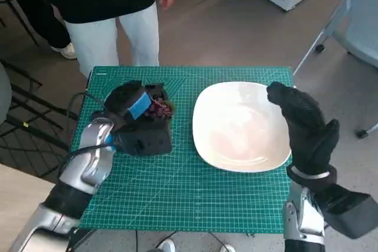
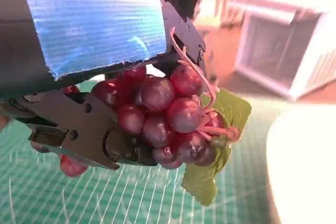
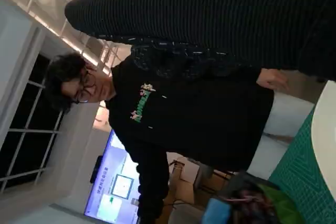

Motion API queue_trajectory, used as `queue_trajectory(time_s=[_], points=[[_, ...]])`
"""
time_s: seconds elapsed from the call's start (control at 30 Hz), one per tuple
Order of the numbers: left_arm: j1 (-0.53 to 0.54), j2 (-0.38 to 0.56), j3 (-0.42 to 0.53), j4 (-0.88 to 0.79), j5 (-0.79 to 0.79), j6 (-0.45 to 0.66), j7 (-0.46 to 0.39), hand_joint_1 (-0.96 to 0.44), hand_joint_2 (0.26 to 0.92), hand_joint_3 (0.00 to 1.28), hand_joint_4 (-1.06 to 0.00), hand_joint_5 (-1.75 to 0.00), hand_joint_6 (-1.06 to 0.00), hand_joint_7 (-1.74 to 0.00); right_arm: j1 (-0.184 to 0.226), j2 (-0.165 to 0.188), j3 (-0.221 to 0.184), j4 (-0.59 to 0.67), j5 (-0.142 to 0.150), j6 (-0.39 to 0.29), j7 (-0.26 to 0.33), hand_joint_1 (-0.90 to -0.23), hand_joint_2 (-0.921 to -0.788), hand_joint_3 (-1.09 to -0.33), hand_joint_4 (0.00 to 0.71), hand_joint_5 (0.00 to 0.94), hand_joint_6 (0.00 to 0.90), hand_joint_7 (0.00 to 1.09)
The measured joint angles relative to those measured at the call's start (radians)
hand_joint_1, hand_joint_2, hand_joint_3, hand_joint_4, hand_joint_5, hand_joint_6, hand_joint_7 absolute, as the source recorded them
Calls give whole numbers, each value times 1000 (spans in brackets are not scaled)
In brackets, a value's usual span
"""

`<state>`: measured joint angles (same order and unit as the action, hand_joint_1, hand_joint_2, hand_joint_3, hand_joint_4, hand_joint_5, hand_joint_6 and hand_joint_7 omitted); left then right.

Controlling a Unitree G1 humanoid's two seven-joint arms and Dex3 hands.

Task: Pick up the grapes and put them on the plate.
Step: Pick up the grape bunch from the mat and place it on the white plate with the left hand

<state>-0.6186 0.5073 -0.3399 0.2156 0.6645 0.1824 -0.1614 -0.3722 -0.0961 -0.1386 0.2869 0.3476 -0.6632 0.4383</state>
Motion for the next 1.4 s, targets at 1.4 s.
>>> queue_trajectory(time_s=[1.4], points=[[-150, -190, -64, -97, 43, 8, -146, 2, 921, 128, -640, -1282, -551, -1174, -5, -8, -16, 12, 12, -8, 6, -457, -921, -526, 357, 1, 203, 310]])
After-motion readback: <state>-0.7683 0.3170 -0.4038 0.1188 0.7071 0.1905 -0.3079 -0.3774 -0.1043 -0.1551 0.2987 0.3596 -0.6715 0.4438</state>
